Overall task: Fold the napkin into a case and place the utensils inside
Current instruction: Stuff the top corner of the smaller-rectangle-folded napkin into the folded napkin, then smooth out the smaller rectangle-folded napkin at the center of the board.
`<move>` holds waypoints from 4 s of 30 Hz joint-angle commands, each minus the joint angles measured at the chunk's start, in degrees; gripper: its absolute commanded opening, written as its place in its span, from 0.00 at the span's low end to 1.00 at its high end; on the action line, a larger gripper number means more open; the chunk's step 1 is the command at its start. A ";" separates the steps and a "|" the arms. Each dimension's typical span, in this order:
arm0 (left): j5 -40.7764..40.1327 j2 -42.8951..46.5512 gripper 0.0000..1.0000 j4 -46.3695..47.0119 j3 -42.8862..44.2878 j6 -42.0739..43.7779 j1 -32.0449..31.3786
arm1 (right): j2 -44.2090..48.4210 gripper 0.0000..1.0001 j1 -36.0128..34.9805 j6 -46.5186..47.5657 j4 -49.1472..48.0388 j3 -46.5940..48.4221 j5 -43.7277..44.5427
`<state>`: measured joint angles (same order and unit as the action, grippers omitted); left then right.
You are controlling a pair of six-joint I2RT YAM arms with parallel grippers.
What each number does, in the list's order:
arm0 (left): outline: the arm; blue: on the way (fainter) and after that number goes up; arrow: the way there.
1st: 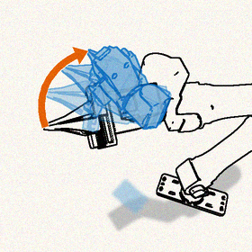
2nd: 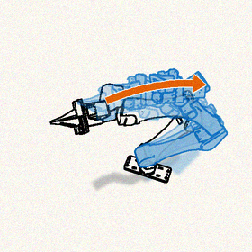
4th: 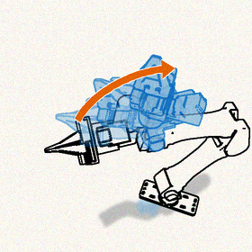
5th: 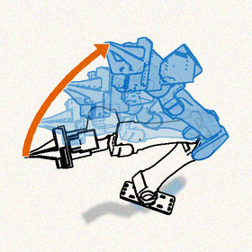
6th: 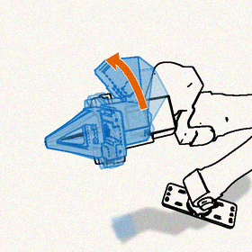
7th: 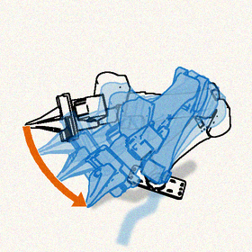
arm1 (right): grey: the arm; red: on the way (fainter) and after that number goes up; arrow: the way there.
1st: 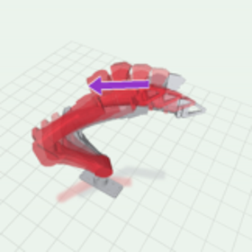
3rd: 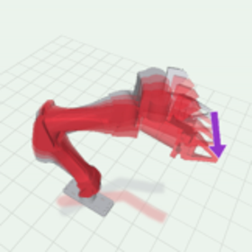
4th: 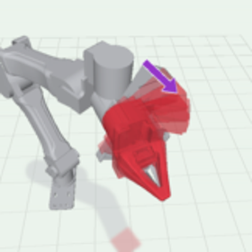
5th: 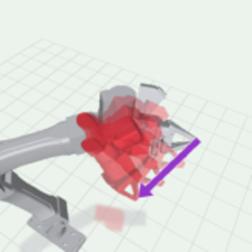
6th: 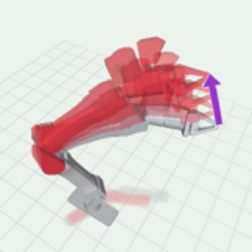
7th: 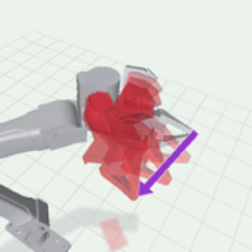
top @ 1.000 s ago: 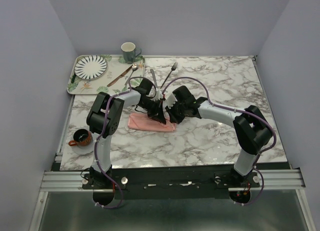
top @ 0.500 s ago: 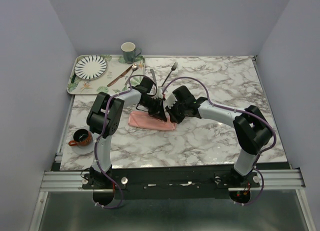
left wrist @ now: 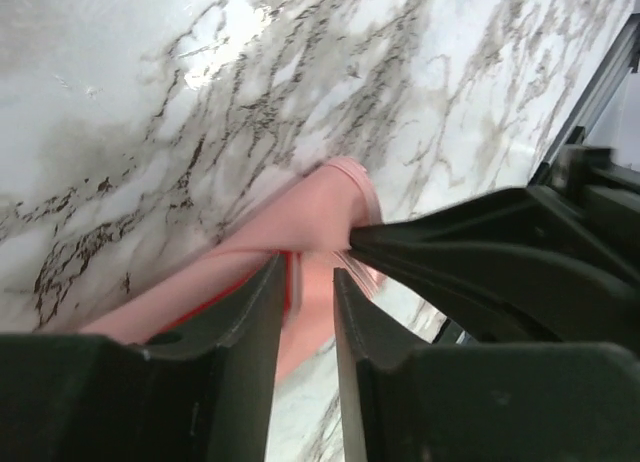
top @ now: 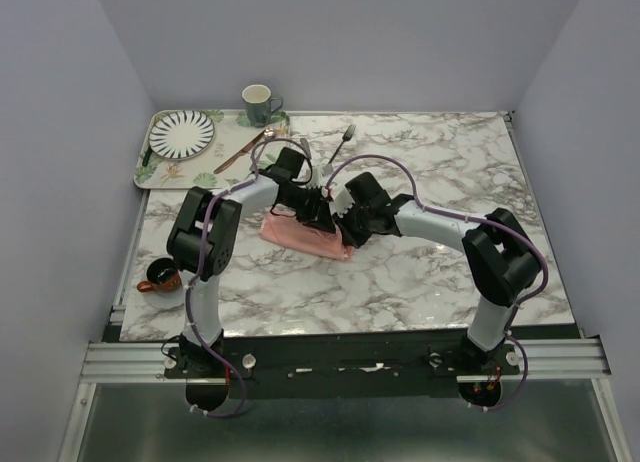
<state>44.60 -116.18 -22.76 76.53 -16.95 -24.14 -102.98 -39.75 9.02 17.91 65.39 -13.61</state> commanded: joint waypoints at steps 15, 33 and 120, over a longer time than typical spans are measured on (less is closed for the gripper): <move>9.19 12.65 0.17 22.58 -21.51 -19.77 4.19 | -0.73 0.01 0.90 -4.62 3.09 3.43 0.07; 5.32 -0.18 0.12 32.87 -16.50 -27.43 -0.03 | -0.82 0.01 1.07 -7.08 5.20 4.58 -3.09; -1.44 9.66 0.39 7.38 -14.57 -1.42 13.77 | -25.60 0.37 8.11 -12.62 10.56 33.58 -22.61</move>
<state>43.94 -105.34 -18.50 62.65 -16.86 -9.65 -126.21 -30.44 -3.22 29.17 97.54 -35.33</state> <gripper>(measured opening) 0.390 0.377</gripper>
